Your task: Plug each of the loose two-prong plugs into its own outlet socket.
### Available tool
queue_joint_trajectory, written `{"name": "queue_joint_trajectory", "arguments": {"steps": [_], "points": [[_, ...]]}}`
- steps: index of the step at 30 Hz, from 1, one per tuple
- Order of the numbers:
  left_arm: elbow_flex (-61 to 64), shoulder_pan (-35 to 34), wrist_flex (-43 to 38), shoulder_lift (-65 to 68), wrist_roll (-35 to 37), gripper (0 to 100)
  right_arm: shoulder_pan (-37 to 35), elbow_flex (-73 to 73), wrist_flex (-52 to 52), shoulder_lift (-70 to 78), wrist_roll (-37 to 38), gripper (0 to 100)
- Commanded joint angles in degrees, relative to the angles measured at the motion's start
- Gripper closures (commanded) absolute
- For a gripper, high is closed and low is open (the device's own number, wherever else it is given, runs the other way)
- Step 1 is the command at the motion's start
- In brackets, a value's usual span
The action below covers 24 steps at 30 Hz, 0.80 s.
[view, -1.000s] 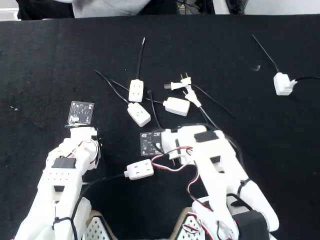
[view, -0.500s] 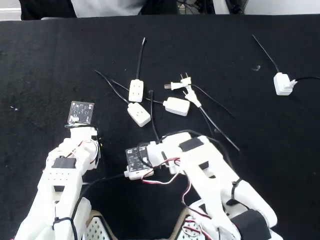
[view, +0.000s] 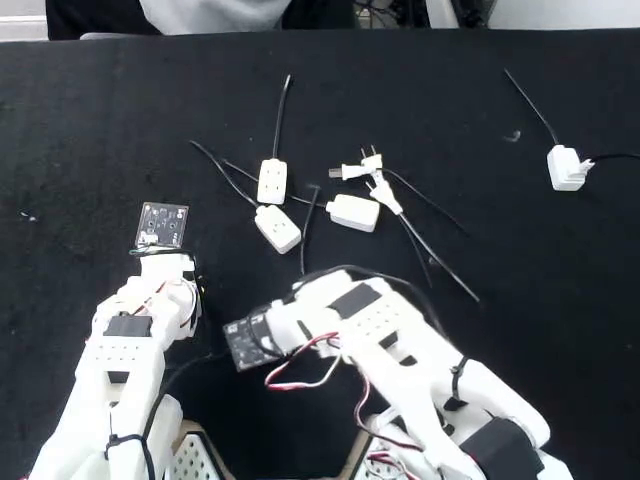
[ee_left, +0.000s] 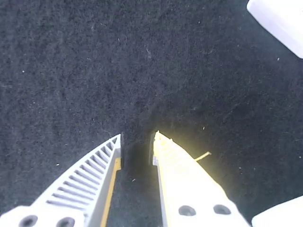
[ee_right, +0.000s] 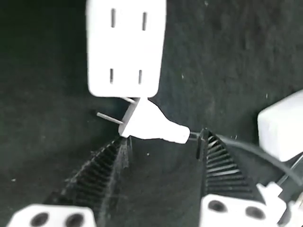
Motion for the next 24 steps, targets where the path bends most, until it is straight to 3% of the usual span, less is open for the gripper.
{"name": "queue_joint_trajectory", "arguments": {"steps": [1, 10, 17, 24], "points": [[-0.4, 0.5, -0.8, -0.8, 0.1, 88, -1.6, -2.7, -0.7, -0.3, 4.4, 76.9], [-0.4, 0.5, -0.8, -0.7, 0.1, 88, -1.4, -0.9, -0.8, 0.1, 11.1, 77.2], [-0.4, 0.5, -0.9, -0.7, 0.1, 88, -1.4, 2.1, -0.4, 0.0, 11.2, 97.8], [-0.4, 0.5, -0.8, -0.8, 0.1, 88, 3.5, 1.6, -0.3, -1.1, 10.9, 98.8]]}}
